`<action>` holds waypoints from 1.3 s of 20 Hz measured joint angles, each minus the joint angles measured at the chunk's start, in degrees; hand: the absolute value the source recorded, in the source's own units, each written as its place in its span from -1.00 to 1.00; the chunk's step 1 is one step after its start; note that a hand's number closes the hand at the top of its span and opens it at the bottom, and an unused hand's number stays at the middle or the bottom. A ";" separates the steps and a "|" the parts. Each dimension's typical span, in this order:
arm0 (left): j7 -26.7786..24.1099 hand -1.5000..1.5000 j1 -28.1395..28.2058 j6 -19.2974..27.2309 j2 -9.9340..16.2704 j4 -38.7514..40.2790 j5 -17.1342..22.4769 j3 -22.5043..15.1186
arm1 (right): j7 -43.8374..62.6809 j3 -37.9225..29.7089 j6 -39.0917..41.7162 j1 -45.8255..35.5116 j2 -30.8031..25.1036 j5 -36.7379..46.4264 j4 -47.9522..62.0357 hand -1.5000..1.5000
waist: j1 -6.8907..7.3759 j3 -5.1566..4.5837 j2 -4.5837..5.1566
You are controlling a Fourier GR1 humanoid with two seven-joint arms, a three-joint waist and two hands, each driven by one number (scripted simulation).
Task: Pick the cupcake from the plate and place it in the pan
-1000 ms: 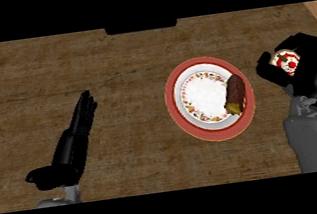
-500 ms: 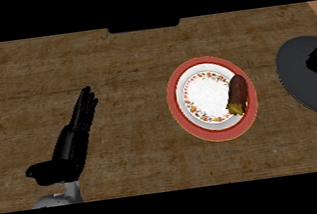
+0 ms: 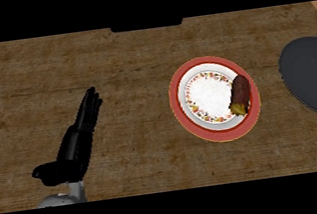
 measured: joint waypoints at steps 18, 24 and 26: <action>-0.11 0.00 -1.58 -1.23 -0.31 1.23 0.18 0.25 | -14.36 -7.51 19.54 -10.69 -5.62 -11.45 26.02 -1.00 | 1.54 0.19 0.69; -0.53 0.00 -1.28 -0.65 -0.78 1.35 -0.10 0.63 | -23.08 -14.37 22.93 -9.91 -7.87 -19.64 26.61 -1.00 | 0.45 0.08 0.29; -0.29 0.00 -1.18 -0.44 -0.89 1.15 -0.11 0.84 | -25.25 -16.39 25.69 -8.94 -8.59 -22.44 27.00 -1.00 | 0.11 0.07 0.16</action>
